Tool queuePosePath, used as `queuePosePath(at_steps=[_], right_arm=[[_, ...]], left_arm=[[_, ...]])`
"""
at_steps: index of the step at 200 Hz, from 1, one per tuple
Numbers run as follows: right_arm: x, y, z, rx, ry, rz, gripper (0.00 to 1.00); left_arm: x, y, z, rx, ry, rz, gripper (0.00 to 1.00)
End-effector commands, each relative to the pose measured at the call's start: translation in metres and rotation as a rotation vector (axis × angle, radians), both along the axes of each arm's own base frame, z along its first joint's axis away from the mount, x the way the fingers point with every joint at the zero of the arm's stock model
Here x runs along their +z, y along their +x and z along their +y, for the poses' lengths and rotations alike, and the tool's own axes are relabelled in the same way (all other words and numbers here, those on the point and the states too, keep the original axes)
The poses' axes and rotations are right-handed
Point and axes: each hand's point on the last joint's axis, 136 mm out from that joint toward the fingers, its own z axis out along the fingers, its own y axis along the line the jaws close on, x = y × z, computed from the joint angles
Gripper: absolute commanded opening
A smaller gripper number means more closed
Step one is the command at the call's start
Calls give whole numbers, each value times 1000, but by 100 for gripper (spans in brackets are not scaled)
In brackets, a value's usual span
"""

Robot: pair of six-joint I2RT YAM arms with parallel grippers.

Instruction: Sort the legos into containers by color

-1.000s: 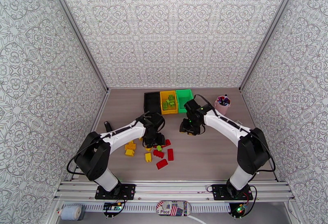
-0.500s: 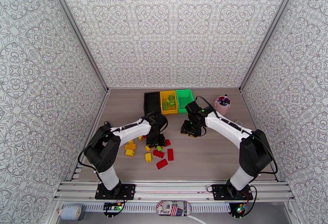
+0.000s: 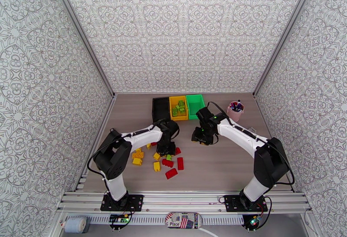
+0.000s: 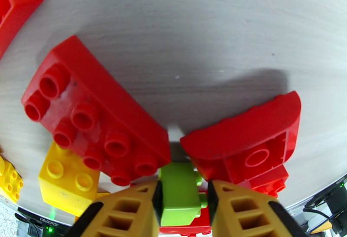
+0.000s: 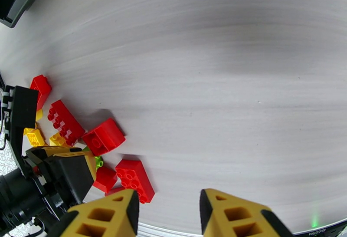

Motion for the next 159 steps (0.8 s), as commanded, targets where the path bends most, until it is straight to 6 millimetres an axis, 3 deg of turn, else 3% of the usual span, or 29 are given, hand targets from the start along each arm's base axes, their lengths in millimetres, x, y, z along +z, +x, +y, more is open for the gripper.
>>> queuePosePath(at_steps=[1,65,159], right_arm=[[2,2,-1,-16,6,-22,43],[2,5,0,-15,9,-22,43],[3,6,-2,-28,8,-28,43]], left_arm=[[-9,-6,2,-18,31,20,32],[8,1,3,-23,26,-11,28],[51,31,4,19,-83,-72,26]])
